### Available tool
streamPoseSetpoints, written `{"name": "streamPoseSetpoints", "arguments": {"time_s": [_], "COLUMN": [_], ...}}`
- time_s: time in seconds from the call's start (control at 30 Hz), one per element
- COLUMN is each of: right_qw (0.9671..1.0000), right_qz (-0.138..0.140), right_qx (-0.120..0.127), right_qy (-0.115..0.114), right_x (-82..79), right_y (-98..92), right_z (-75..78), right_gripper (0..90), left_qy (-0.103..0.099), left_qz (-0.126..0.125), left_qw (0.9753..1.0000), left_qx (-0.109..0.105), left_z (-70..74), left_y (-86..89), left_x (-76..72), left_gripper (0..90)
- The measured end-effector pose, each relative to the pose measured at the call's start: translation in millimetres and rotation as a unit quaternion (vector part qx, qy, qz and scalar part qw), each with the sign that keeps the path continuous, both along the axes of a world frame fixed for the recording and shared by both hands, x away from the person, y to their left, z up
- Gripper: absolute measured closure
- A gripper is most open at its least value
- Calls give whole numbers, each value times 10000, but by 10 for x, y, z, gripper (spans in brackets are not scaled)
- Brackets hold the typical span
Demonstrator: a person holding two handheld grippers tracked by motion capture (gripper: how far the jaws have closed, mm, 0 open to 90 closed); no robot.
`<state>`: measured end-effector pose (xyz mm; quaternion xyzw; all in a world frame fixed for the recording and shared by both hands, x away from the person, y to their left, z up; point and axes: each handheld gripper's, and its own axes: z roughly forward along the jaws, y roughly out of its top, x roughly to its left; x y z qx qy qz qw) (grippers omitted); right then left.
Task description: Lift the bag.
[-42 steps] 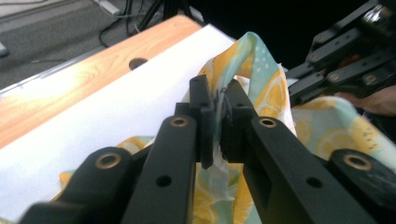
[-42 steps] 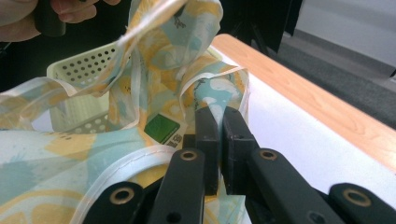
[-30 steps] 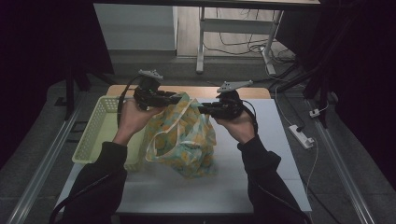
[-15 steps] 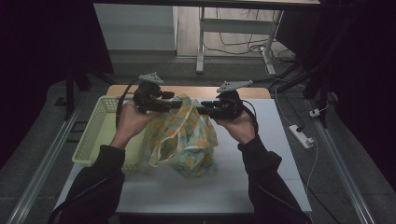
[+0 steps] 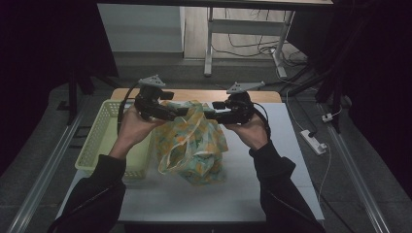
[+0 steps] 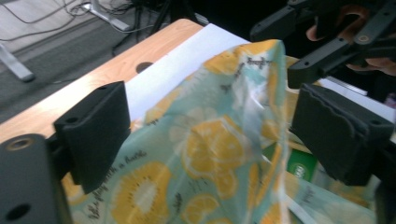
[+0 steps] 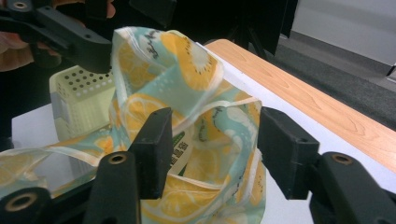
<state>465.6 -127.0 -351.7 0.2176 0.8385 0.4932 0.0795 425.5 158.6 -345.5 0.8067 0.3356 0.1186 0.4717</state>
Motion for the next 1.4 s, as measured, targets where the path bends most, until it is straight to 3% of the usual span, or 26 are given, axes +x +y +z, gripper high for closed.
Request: {"name": "streamPoseSetpoints", "arguments": {"time_s": [0.53, 0.9, 1.2, 1.4], "right_qw": [10000, 9997, 9994, 9984], "right_qz": [-64, -224, -313, -479], "right_qx": [55, -97, -61, -86], "right_qy": [-40, -38, -134, -274], "right_x": [-107, -160, -236, -272], "right_y": [-95, -217, -310, -376], "right_z": [54, -10, -117, -210], "right_gripper": [248, 106, 42, 12], "left_qy": [-18, -75, -59, -2], "left_qz": [87, 188, 319, 414], "left_qw": [10000, 9995, 9994, 9989], "left_qx": [3, -238, -138, -207], "left_z": [-77, -210, -414, -611], "left_y": [160, 331, 412, 451], "left_x": [-228, -389, -538, -613], "left_gripper": [0, 0, 0, 0]}}
